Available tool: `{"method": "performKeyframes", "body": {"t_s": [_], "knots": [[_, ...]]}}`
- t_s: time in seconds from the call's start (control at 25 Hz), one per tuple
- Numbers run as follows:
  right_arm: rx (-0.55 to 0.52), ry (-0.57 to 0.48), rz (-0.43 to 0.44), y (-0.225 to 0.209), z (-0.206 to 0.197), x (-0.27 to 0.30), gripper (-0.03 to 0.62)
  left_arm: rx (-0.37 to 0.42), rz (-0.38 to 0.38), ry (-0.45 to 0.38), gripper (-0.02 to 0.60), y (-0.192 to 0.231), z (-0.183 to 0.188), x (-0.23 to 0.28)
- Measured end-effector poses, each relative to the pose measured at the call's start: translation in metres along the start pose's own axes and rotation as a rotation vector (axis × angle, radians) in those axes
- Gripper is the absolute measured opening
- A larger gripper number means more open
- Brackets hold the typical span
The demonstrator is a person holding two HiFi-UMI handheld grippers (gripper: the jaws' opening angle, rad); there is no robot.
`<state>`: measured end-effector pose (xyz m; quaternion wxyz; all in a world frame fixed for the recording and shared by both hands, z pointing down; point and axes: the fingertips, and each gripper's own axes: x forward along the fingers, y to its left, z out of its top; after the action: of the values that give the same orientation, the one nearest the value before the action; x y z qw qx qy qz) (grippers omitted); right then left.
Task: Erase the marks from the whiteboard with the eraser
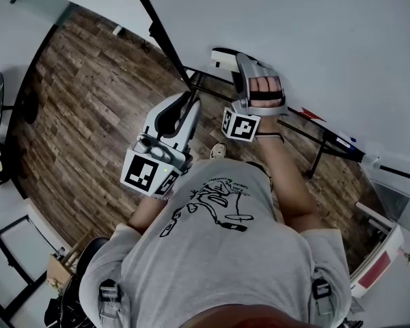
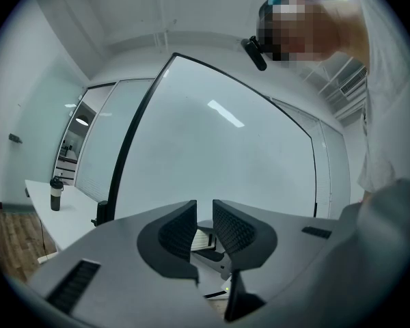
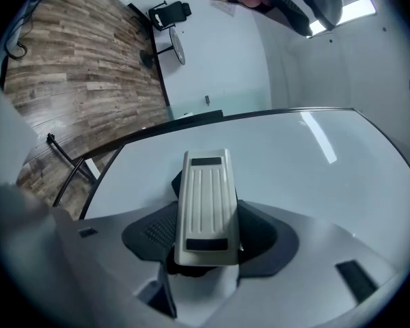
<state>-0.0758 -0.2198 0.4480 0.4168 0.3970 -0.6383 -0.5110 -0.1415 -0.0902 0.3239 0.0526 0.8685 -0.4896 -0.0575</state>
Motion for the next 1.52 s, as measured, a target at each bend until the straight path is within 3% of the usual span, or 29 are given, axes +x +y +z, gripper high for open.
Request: {"method": "performKeyframes", "body": {"t_s": [0.24, 0.36, 0.48, 0.68, 0.88, 1.12, 1.24, 1.52], "knots": [[-0.024, -0.005, 0.080, 0.026, 0.004, 0.005, 0.259, 0.007, 0.003, 0.001, 0.081, -0.003, 0.001, -0.001], [0.039, -0.029, 0.165, 0.033, 0.008, -0.001, 0.259, 0.010, 0.001, 0.000, 0.082, -0.008, 0.002, 0.000], [0.198, -0.076, 0.184, 0.020, 0.007, -0.018, 0.261, 0.012, -0.005, -0.002, 0.082, -0.014, 0.003, 0.002], [0.588, -0.142, 0.205, -0.012, -0.011, -0.059, 0.261, 0.013, -0.026, -0.001, 0.081, -0.028, 0.002, 0.008], [0.801, -0.175, 0.171, -0.044, -0.041, -0.098, 0.261, 0.010, -0.079, 0.000, 0.082, -0.056, 0.002, 0.024], [1.154, -0.267, 0.133, -0.081, -0.083, -0.145, 0.261, 0.015, -0.157, -0.006, 0.082, -0.098, 0.006, 0.045], [1.263, -0.303, 0.094, -0.101, -0.103, -0.172, 0.261, 0.017, -0.189, -0.012, 0.082, -0.118, 0.008, 0.054], [1.347, -0.343, 0.033, -0.122, -0.153, -0.230, 0.259, 0.014, -0.252, -0.008, 0.083, -0.166, 0.006, 0.073]]}}
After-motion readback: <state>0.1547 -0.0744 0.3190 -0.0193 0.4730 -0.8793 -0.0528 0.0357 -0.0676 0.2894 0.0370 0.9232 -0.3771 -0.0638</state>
